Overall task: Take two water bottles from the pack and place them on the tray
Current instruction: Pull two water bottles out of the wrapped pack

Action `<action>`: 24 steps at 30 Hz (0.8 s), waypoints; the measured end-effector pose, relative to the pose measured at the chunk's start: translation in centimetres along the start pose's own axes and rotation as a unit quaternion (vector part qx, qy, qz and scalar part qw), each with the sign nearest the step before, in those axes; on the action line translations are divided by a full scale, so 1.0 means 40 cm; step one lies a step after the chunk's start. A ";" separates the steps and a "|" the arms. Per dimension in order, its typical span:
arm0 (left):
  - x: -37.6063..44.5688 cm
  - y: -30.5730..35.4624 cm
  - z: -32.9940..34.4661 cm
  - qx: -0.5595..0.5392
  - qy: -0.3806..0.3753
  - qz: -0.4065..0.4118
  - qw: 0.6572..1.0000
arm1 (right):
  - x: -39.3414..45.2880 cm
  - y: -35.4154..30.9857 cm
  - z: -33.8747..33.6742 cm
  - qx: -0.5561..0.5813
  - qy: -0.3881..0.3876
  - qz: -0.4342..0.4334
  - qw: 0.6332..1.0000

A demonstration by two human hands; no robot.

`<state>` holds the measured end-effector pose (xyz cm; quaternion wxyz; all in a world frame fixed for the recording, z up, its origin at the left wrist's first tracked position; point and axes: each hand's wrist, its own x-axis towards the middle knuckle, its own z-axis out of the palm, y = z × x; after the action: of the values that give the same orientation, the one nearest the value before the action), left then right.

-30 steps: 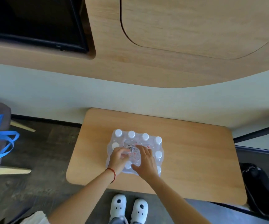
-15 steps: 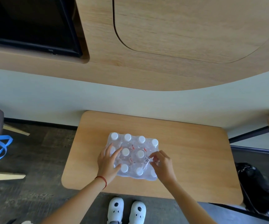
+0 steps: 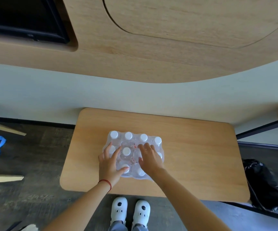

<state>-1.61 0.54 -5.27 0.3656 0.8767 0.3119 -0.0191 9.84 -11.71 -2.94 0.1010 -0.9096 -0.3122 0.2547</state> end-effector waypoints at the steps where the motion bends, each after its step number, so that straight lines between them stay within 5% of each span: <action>1: 0.001 -0.001 -0.001 0.002 -0.001 0.000 1.000 | 0.010 -0.001 0.003 -0.019 -0.015 0.017 1.000; 12: 0.004 -0.011 -0.001 -0.005 -0.001 -0.005 1.000 | 0.048 0.019 0.026 -0.012 -0.008 0.030 0.999; 24: 0.006 0.000 -0.002 -0.023 -0.004 -0.013 1.000 | -0.047 -0.003 -0.107 0.074 0.110 -0.041 0.990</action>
<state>-1.45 0.71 -5.28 0.3868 0.8638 0.3222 -0.0196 10.76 -12.88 1.48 0.2125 -0.9083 -0.3169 0.1715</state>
